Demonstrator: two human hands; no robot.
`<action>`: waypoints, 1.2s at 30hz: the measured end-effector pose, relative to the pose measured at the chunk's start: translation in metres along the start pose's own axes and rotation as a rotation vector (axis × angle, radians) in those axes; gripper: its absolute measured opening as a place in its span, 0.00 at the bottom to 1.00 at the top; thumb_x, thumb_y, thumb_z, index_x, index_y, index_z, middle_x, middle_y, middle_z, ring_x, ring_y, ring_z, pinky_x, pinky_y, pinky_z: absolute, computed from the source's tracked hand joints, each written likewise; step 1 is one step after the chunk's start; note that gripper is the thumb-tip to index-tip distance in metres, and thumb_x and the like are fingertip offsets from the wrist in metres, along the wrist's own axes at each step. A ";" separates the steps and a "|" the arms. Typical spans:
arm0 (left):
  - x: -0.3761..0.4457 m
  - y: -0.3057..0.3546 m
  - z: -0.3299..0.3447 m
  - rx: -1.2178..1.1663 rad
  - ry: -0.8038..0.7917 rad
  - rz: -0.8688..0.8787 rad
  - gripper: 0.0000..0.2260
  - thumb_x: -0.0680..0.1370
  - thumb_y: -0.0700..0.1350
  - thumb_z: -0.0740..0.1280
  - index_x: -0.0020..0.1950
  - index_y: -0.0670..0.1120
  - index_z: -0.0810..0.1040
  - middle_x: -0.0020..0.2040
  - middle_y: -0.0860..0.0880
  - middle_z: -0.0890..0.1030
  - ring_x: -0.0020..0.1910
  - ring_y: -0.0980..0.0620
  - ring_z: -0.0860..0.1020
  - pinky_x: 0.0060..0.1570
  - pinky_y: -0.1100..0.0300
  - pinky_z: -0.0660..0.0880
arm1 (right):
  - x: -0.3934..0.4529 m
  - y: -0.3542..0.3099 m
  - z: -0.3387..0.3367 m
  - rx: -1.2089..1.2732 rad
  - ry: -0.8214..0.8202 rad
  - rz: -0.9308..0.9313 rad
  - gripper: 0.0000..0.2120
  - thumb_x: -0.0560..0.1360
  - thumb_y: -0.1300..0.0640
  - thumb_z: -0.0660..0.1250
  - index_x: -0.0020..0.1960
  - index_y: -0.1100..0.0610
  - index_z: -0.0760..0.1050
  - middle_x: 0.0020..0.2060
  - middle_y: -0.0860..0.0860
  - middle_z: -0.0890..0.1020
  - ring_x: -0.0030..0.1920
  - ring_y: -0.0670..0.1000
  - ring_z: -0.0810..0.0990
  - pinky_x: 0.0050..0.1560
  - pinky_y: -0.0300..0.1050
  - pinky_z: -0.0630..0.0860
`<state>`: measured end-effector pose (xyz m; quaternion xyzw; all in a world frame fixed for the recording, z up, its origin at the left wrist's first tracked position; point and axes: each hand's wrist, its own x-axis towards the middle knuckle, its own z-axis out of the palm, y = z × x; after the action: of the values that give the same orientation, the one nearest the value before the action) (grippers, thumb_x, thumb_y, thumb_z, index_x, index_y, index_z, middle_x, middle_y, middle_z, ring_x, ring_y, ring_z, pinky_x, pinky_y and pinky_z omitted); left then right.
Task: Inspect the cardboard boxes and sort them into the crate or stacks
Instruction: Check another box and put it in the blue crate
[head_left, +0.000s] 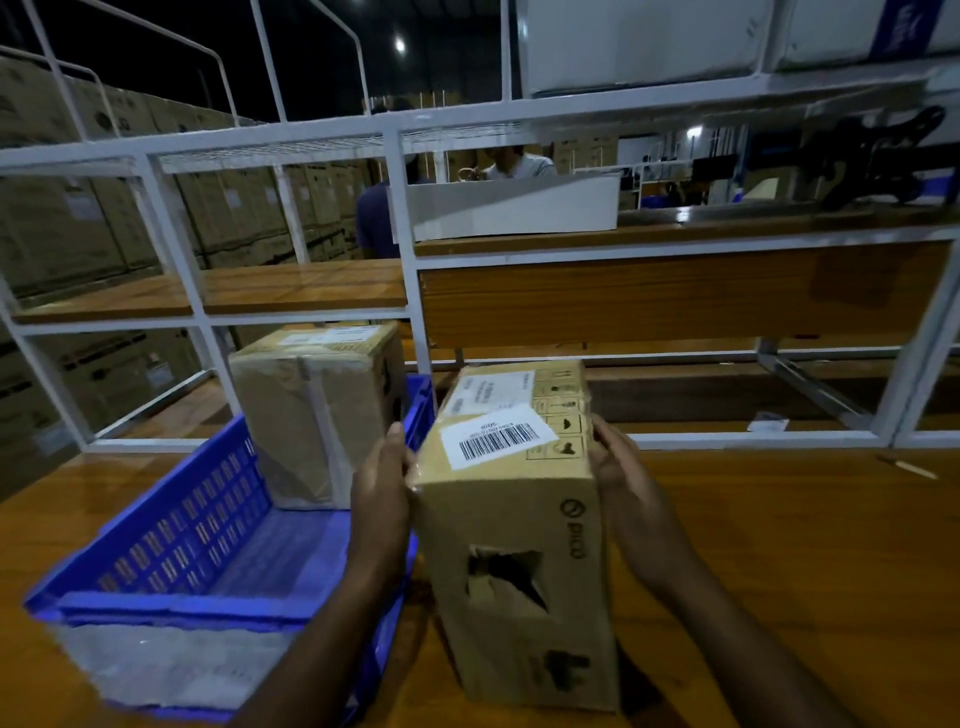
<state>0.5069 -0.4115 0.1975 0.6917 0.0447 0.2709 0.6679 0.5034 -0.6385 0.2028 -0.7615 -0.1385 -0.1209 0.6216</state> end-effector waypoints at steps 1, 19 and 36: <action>-0.010 0.002 0.001 -0.034 0.004 0.008 0.22 0.80 0.63 0.57 0.38 0.46 0.71 0.34 0.47 0.72 0.36 0.47 0.72 0.42 0.50 0.68 | 0.007 -0.002 -0.009 -0.032 0.011 -0.019 0.35 0.70 0.26 0.54 0.73 0.39 0.65 0.69 0.35 0.67 0.64 0.35 0.71 0.55 0.37 0.74; 0.003 -0.013 0.052 -0.078 -0.099 -0.309 0.37 0.82 0.49 0.66 0.82 0.58 0.46 0.79 0.44 0.63 0.50 0.46 0.85 0.45 0.47 0.84 | -0.024 0.039 -0.005 -0.175 0.472 -0.225 0.35 0.71 0.32 0.65 0.69 0.52 0.63 0.77 0.49 0.58 0.72 0.43 0.60 0.52 0.25 0.69; 0.015 -0.015 0.054 -0.015 -0.187 -0.140 0.23 0.81 0.65 0.58 0.71 0.56 0.72 0.65 0.53 0.78 0.65 0.53 0.77 0.66 0.47 0.74 | -0.024 0.066 -0.025 -0.377 0.364 -0.221 0.45 0.73 0.28 0.60 0.81 0.45 0.45 0.80 0.41 0.49 0.79 0.47 0.52 0.75 0.57 0.61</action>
<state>0.5480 -0.4524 0.1901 0.7041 0.0285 0.1584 0.6917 0.5047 -0.6772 0.1393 -0.8096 -0.0822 -0.3463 0.4668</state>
